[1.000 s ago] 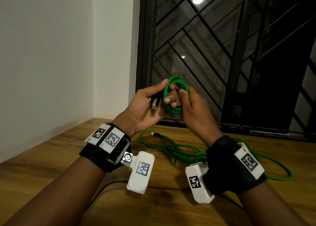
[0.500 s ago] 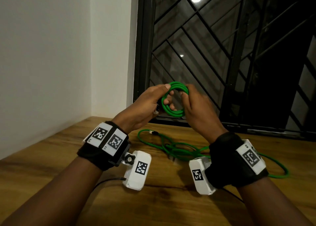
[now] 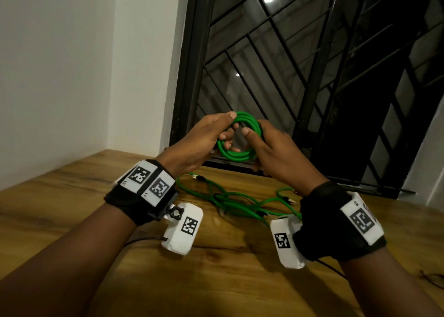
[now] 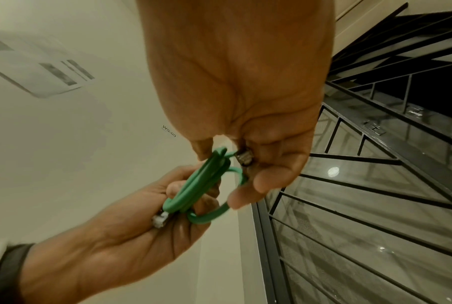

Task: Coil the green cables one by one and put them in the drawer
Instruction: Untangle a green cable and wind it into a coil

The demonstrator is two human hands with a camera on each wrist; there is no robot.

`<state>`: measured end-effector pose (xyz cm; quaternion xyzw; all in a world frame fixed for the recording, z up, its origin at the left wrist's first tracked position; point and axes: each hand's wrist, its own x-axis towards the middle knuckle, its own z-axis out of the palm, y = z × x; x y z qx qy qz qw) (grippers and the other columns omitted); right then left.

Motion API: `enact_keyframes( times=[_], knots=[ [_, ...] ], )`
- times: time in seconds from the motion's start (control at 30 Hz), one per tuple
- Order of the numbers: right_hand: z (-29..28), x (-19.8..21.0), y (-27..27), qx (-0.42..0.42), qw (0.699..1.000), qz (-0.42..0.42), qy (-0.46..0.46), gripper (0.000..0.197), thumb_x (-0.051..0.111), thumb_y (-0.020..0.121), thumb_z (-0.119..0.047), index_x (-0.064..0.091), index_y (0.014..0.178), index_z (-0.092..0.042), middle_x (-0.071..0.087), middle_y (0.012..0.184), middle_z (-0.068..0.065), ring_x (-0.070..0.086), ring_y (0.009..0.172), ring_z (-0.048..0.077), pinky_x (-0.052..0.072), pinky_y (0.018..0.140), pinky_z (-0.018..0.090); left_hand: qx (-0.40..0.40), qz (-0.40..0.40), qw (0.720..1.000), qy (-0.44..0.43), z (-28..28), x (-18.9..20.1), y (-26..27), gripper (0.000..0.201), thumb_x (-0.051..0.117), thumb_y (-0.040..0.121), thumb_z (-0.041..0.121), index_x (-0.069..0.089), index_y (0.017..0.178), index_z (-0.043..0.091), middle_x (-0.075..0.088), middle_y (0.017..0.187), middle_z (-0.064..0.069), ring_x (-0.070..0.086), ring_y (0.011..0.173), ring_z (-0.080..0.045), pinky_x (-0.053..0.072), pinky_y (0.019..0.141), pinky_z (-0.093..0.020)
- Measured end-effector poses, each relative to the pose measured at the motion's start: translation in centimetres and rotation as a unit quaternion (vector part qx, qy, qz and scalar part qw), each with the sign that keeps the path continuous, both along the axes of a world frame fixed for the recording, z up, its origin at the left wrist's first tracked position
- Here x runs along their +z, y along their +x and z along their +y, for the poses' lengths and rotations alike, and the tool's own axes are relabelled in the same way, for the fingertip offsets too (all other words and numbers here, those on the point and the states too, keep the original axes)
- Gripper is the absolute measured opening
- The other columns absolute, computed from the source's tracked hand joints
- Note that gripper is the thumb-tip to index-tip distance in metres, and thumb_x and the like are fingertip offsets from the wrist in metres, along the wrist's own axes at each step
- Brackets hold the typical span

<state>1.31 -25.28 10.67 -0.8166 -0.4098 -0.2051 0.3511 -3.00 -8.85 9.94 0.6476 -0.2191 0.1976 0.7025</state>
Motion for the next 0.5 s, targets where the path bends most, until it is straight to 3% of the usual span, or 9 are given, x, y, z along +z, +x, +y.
enact_keyframes(
  times=[0.1, 0.17, 0.33, 0.43, 0.5],
  knots=[
    [-1.8, 1.0, -1.6, -0.008, 1.000, 0.022, -0.011, 0.028, 0.044, 0.102, -0.051, 0.057, 0.111, -0.028, 0.068, 0.085, 0.002, 0.072, 0.057, 0.014, 0.052, 0.048, 0.029, -0.013, 0.004, 1.000, 0.003, -0.6, 0.0, -0.2, 0.031, 0.037, 0.107, 0.028, 0.054, 0.088, 0.011, 0.038, 0.051, 0.010, 0.043, 0.048, -0.005, 0.057, 0.067, -0.028],
    [-3.5, 1.6, -2.5, -0.025, 0.999, 0.028, -0.027, 0.035, 0.043, 0.103, -0.050, 0.062, 0.112, -0.022, 0.068, 0.085, 0.007, 0.073, 0.058, 0.015, 0.051, 0.047, 0.028, -0.025, 0.005, 0.999, 0.022, -1.3, -0.1, -0.4, 0.031, 0.036, 0.107, 0.029, 0.055, 0.089, 0.011, 0.038, 0.051, 0.010, 0.043, 0.049, -0.005, 0.057, 0.065, -0.027],
    [-10.8, 2.1, -4.9, -0.090, 0.991, 0.040, -0.094, 0.048, 0.040, 0.105, -0.043, 0.066, 0.116, -0.004, 0.072, 0.105, 0.010, 0.074, 0.065, 0.022, 0.048, 0.048, 0.017, -0.054, 0.015, 0.997, 0.047, -3.6, -0.8, -0.9, 0.031, 0.036, 0.106, 0.028, 0.054, 0.087, 0.011, 0.035, 0.049, 0.011, 0.041, 0.046, -0.004, 0.056, 0.061, -0.024],
    [-16.4, 2.1, -6.7, -0.140, 0.979, 0.093, -0.115, 0.037, 0.045, 0.105, -0.038, 0.069, 0.113, -0.012, 0.074, 0.100, 0.002, 0.072, 0.069, 0.022, 0.051, 0.056, 0.027, -0.071, 0.028, 0.996, 0.042, -5.1, -1.0, -1.4, 0.028, 0.042, 0.098, 0.034, 0.053, 0.085, 0.011, 0.032, 0.048, 0.009, 0.039, 0.044, -0.004, 0.055, 0.060, -0.022],
    [-20.2, 1.7, -7.3, -0.173, 0.969, 0.112, -0.139, 0.030, 0.049, 0.104, -0.036, 0.070, 0.109, -0.017, 0.075, 0.096, -0.002, 0.072, 0.069, 0.019, 0.051, 0.055, 0.027, -0.083, 0.032, 0.995, 0.040, -6.6, -1.1, -1.6, 0.028, 0.045, 0.093, 0.037, 0.053, 0.085, 0.011, 0.031, 0.047, 0.009, 0.038, 0.043, -0.004, 0.055, 0.059, -0.022]
  ],
)
